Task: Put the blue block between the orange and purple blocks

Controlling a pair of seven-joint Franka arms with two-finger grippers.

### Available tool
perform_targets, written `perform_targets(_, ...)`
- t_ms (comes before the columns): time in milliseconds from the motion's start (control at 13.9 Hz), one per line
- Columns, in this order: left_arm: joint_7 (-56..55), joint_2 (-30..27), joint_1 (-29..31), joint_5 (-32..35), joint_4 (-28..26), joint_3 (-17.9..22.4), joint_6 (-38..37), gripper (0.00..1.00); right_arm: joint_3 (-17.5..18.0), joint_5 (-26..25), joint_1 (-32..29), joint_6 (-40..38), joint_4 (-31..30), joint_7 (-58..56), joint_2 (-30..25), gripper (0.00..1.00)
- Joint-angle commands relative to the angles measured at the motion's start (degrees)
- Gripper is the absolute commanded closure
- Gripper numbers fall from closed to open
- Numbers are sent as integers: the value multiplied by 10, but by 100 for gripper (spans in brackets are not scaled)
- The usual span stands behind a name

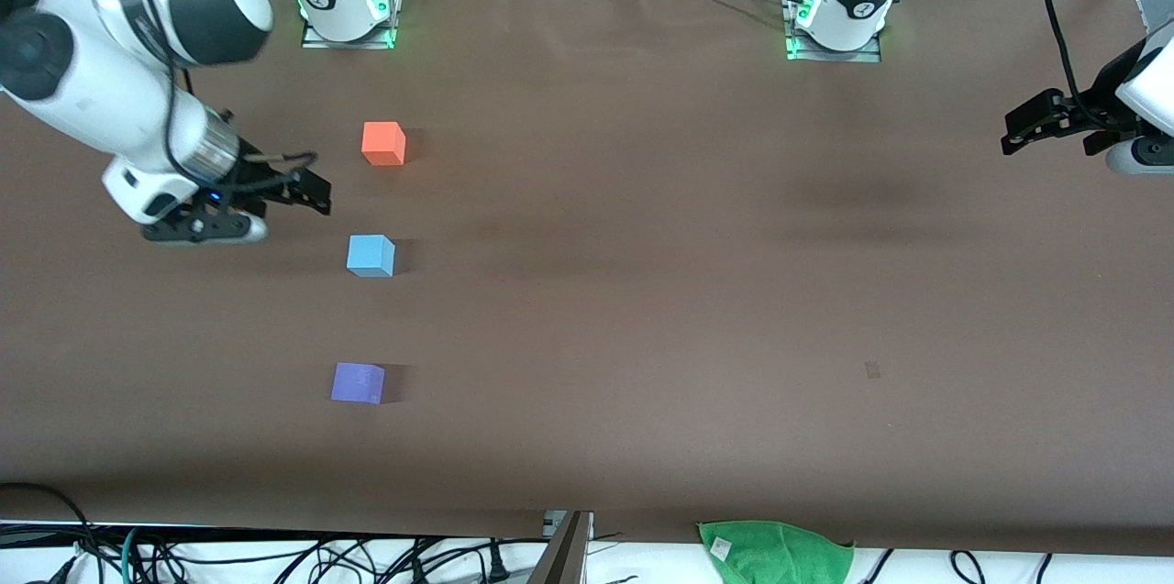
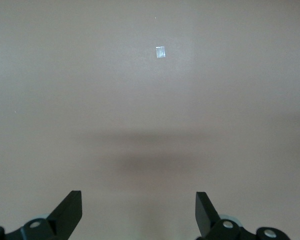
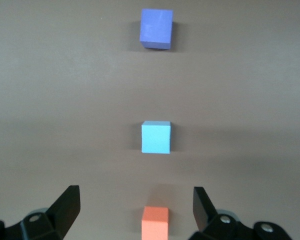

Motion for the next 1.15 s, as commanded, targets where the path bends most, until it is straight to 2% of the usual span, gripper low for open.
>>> perform_targets(0,2,4,1,-8,16,-1,-11,0,1,-28,-3,-60,8,-12,-38,0)
perform_targets(216,8,28,-3,0,17,-1,-10,0,-8,-29,-3,-76,12,-26,-53,0)
perform_targets(289,8,42,-2,26,31,-1,-14,0,-13,-29,-3,-76,12,-38,-52,0)
perform_targets(361,8,46,-2,35,41,-3,-14,0,-27,-29,-3,-77,12,-53,-53,0)
perform_targets(505,8,46,-3,33,42,-5,-14,0,-32,-29,-3,-86,14,-68,-67,0)
perform_targets(794,8,46,-3,32,42,-5,-15,0,-29,-27,-2,-123,89,-63,-33,0)
perform_targets(1082,8,46,-3,32,42,-5,-15,0,-29,-29,-2,-124,91,-63,-33,0)
